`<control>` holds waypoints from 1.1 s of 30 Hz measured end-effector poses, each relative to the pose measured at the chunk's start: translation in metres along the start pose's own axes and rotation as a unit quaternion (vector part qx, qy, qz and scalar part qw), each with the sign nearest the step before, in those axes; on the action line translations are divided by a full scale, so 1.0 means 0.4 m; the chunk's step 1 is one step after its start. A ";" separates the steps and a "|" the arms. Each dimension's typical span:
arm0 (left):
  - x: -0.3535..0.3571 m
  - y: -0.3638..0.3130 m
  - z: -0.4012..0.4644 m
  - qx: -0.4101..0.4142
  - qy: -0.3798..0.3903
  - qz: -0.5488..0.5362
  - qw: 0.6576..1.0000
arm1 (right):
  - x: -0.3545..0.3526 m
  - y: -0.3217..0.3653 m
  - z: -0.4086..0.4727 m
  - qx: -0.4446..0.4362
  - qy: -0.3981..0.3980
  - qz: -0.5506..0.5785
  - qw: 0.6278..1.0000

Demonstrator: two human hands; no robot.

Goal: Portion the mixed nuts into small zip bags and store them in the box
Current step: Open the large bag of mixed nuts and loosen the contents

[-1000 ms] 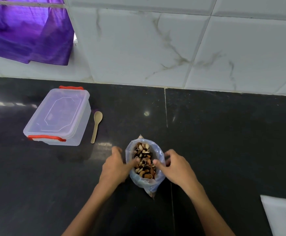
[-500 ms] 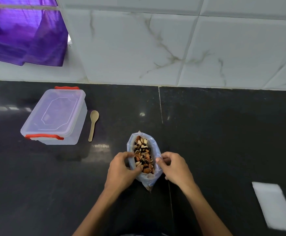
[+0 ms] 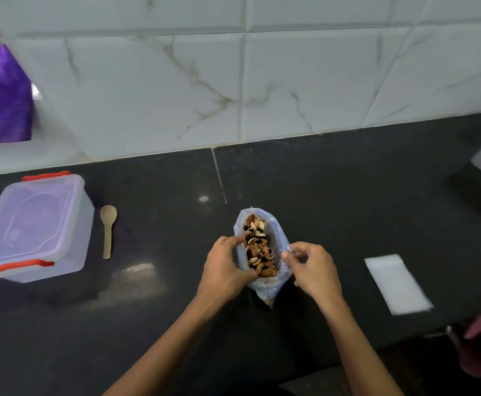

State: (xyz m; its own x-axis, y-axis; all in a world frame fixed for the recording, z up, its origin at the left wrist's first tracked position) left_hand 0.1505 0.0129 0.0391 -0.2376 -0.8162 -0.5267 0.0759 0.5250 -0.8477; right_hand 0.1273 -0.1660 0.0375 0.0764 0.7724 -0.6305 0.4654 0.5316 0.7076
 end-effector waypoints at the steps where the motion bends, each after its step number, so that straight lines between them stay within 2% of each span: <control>1: 0.020 -0.012 0.010 0.008 0.006 0.001 1.000 | -0.021 -0.018 0.002 0.011 -0.014 0.003 1.000; 7: 0.130 -0.058 0.039 0.031 0.044 0.013 0.998 | -0.112 -0.107 0.013 0.052 -0.080 0.000 0.995; 12: 0.172 -0.035 0.031 0.008 0.055 0.029 0.998 | -0.096 -0.152 0.021 0.071 -0.069 -0.025 0.995; 25: 0.157 -0.006 0.003 -0.018 0.025 0.038 0.999 | -0.074 -0.137 0.020 0.049 -0.068 -0.050 0.995; 29: 0.147 -0.001 -0.006 -0.015 0.018 0.002 1.000 | -0.069 -0.139 0.017 0.063 -0.061 -0.070 0.994; 33: 0.073 -0.005 -0.020 -0.003 -0.027 0.012 1.000 | -0.102 -0.098 0.002 0.055 -0.106 -0.113 0.986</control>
State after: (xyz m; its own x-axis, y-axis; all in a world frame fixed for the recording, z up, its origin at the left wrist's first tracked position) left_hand 0.1358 -0.0101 0.0259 -0.1829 -0.8151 -0.5497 0.0748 0.5459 -0.8345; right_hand 0.1067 -0.2186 0.0353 0.1371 0.5427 -0.8287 0.5828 0.6322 0.5105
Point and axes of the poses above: each hand's wrist, its own z-axis towards the middle knuckle, its own x-axis out of the palm, y = z × x, the point moved 10 cm from there along z, towards the middle knuckle, and after that the axes turned 8 degrees about x, right-handed, at the moved point
